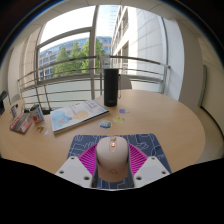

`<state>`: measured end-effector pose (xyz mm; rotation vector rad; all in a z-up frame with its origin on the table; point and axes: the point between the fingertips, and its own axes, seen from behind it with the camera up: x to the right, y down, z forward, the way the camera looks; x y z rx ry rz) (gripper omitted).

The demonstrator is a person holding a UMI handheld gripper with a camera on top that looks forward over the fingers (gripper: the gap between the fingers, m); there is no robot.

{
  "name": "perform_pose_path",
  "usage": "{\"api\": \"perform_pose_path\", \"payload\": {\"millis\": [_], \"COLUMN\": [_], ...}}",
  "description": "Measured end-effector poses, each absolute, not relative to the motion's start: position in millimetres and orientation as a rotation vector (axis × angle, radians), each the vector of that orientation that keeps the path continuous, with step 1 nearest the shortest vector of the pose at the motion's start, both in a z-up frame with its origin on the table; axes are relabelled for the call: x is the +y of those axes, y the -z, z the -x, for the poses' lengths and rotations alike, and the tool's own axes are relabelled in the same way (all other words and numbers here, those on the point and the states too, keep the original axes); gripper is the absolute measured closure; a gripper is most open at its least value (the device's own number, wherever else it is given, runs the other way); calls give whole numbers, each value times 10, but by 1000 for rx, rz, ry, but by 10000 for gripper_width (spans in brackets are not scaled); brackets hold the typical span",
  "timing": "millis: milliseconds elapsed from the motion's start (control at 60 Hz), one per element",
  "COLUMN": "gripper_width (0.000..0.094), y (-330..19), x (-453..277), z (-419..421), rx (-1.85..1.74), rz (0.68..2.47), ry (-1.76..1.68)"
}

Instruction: Arrange mouse

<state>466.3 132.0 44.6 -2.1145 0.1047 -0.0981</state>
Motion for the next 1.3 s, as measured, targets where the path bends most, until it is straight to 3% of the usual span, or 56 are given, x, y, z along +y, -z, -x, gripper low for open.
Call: {"api": "perform_pose_path", "payload": {"millis": [233,267,333,383,433,867,1300], "gripper_width": [375,305,68,117,73,90,89], "y": [39,30,-42,-122,-244,-1419,-1825], "x": [1217,1209,1143,1092,1013,-466,-1571], "z": [-4814,-4818,-4795,-4789,-4776,-4402,-4094], "rx": [107,105,93,92,90,87,71], "rz": [2219,2220,2224,2216,2210,2118,2090], "ry": [60,62,64,76,94,207,239]}}
